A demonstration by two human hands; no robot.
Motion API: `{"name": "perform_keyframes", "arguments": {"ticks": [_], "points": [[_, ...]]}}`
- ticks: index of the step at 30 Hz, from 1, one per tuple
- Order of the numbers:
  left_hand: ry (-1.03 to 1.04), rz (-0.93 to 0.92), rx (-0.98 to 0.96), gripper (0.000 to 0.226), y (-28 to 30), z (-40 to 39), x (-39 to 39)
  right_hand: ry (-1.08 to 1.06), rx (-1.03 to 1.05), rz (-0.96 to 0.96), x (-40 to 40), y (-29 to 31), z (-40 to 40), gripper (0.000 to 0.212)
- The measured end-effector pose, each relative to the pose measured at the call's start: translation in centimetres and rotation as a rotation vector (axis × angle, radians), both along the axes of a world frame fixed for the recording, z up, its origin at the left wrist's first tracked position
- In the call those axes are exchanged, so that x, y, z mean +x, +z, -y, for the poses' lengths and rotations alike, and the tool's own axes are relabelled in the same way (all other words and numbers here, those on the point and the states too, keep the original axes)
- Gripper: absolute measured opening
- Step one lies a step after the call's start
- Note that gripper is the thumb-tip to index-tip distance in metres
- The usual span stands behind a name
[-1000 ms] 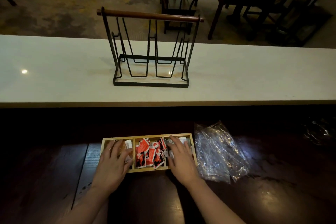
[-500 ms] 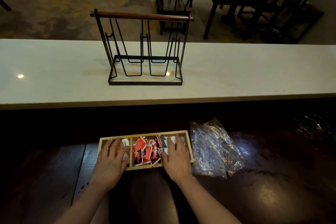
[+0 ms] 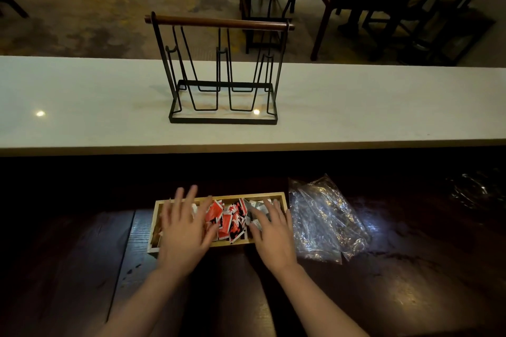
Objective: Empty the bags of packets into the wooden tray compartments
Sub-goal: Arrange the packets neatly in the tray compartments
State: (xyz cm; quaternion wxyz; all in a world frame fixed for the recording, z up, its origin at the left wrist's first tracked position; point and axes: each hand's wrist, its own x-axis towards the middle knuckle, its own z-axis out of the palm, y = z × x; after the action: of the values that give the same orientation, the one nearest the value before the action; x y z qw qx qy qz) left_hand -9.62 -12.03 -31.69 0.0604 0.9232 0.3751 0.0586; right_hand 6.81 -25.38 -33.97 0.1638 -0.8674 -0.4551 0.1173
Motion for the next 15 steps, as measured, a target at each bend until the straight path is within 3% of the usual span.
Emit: {"name": "perform_keyframes", "arguments": {"ticks": [4,9,13,15], "points": [[-0.304,-0.055,-0.044,0.065,-1.3,3.3,4.0,-0.105,0.111,0.043,1.7,1.1,1.4,0.038],[-0.306,-0.157,-0.072,0.055,-3.0,2.4,4.5,-0.311,0.071,0.208,7.7,2.2,5.1,0.035],[-0.304,-0.211,-0.062,0.042,-3.1,1.7,4.5,-0.594,-0.015,-0.018,12.5,2.2,9.4,0.043],[-0.288,-0.196,-0.049,0.038,-3.1,1.8,4.8,-0.626,-0.08,-0.182,13.9,1.2,10.9,0.053]]}}
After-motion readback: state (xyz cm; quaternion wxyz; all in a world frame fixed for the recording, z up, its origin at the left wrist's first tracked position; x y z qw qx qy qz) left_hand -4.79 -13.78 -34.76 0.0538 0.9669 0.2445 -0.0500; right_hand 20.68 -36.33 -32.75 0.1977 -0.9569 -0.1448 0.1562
